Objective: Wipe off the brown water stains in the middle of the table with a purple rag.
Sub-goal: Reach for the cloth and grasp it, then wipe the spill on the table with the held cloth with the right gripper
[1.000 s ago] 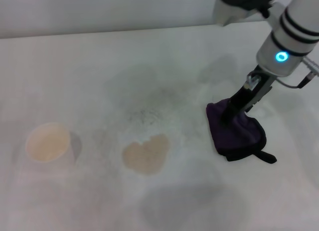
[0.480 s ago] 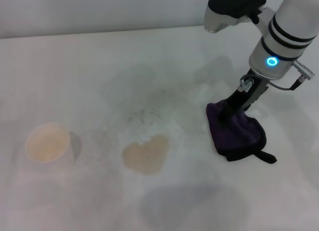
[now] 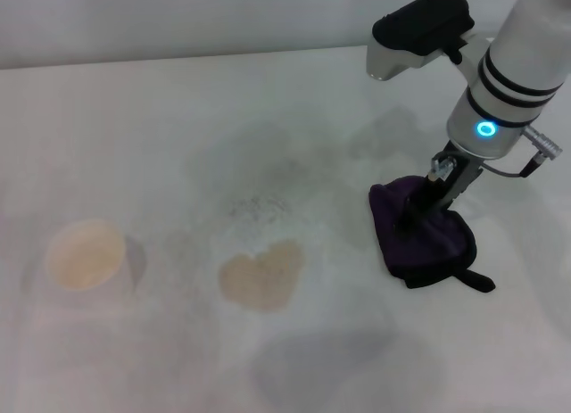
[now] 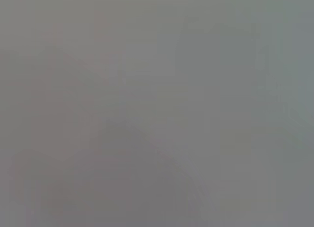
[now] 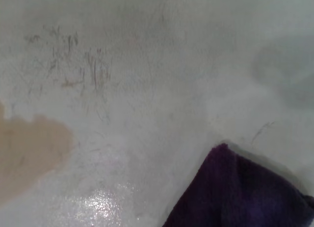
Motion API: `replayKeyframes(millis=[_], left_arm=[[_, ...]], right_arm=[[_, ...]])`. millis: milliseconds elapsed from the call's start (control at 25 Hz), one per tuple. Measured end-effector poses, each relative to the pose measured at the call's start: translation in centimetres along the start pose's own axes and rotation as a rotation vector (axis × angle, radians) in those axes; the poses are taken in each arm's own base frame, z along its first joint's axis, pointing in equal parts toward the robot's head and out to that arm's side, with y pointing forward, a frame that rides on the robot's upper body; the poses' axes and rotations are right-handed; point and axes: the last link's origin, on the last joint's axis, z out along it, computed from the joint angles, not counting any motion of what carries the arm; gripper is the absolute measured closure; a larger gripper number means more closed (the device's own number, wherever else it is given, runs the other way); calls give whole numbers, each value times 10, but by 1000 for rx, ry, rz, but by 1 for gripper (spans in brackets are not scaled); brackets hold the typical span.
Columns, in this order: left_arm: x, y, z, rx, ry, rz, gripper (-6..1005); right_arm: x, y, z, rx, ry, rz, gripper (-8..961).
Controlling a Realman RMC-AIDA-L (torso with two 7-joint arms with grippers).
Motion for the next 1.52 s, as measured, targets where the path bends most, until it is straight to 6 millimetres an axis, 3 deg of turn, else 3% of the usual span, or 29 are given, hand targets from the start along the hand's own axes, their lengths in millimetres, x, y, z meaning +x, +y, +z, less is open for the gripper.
replayKeyframes(millis=[320, 520, 1080, 1520], left_arm=[[1, 1, 3, -5, 5, 1, 106], [0, 2, 2, -7, -1, 0, 106], [0, 0, 2, -5, 3, 9, 107], [1, -1, 5, -6, 9, 11, 107]], right_arm=[[2, 1, 8, 0, 5, 0, 198], [3, 2, 13, 7, 11, -10, 354], [0, 5, 16, -1, -6, -10, 377], [-2, 4, 15, -15, -28, 3, 818]])
